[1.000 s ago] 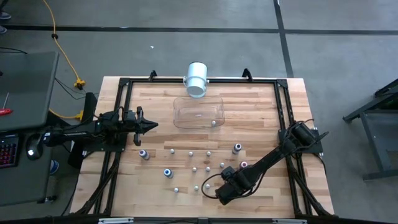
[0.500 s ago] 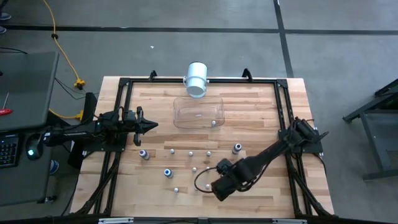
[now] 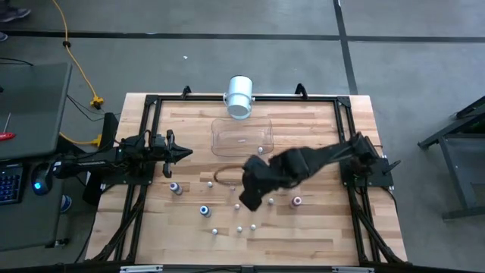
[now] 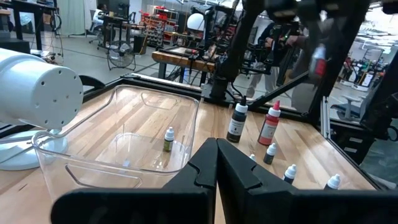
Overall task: Pick & Place food coloring
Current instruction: Put the bottom small red food coloring bottle into the transparent bin
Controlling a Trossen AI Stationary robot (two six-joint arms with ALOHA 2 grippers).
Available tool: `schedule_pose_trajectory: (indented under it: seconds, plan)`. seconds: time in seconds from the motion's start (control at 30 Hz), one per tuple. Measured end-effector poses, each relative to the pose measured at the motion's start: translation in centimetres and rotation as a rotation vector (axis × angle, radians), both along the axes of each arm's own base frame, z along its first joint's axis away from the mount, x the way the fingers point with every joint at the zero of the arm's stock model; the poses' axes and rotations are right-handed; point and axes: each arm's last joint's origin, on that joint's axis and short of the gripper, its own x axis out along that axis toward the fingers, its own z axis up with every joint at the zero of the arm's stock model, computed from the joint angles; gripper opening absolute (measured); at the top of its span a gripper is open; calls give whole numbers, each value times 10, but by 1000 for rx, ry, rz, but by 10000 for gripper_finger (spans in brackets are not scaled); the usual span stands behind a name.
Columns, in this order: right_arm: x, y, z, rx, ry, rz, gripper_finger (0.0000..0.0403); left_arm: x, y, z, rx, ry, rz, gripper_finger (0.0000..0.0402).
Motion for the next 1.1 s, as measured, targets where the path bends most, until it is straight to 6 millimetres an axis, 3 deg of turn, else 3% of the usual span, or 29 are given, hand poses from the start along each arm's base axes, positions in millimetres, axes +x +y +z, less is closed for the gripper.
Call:
schedule_pose_trajectory:
  seconds: [0.37, 0.5, 0.9, 1.1]
  plan:
    - [15, -84, 4, -130, 4, 81, 54, 0, 0, 0, 0, 0, 0, 1]
    - [18, -110, -2, -175, 55, 100, 54, 0, 0, 0, 0, 0, 0, 1]
    - [50, -212, -84, -87, 279, 44, 57, 0, 0, 0, 0, 0, 0, 1]
    - [58, -241, -122, -9, 355, -3, 59, 0, 0, 0, 0, 0, 1, 1]
